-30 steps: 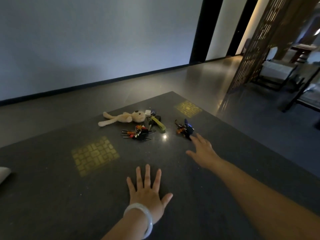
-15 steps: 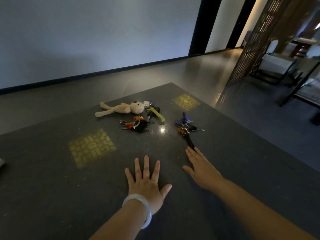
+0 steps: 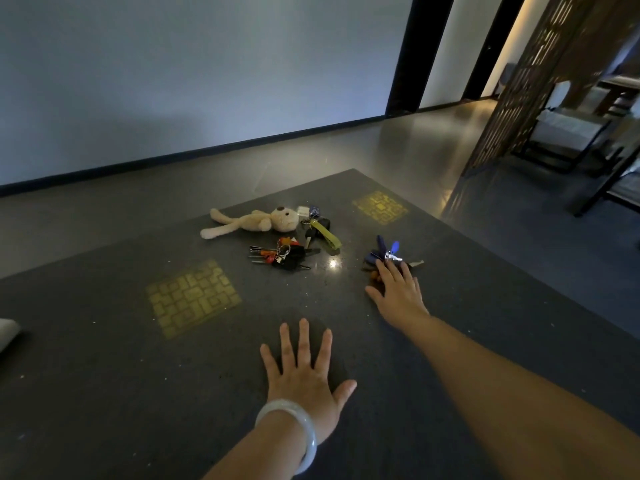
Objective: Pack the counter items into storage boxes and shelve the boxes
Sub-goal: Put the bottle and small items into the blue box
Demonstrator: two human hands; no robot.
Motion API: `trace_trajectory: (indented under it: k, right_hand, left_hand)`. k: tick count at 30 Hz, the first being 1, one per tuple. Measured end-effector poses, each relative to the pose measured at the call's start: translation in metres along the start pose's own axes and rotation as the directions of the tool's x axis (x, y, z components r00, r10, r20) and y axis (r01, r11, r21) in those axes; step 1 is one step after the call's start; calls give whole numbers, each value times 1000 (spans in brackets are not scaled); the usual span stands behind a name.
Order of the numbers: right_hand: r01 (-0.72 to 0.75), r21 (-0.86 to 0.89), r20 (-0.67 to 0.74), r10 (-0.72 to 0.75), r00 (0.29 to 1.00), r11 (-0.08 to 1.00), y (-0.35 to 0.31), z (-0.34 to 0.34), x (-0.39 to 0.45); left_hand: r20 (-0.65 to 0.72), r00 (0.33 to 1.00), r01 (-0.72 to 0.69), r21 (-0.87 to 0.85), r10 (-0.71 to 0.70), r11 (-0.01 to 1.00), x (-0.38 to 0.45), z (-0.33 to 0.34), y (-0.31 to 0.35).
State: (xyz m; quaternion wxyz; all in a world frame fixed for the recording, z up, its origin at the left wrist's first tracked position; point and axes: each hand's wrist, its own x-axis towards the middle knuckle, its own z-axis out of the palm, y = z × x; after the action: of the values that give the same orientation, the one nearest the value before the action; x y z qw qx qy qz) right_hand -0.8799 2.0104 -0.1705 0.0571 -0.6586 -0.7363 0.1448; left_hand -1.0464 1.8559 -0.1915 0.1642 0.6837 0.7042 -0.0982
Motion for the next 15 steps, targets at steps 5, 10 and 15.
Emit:
trace_trajectory:
  k: [5, 10, 15]
  right_hand:
    - [-31, -15, -254, 26, 967, 999, -10, 36, -77]
    - [-63, -39, -276, 50, 960, 997, -11, 40, -113]
    - [-66, -50, -285, 49, 957, 997, -13, 38, -112]
  left_hand:
    - [0, 1000, 10, 6, -10, 1000, 0, 0, 1]
    - [-11, 999, -33, 5, 34, 999, -4, -5, 0]
    - [-317, 948, -49, -75, 23, 996, 46, -46, -31]
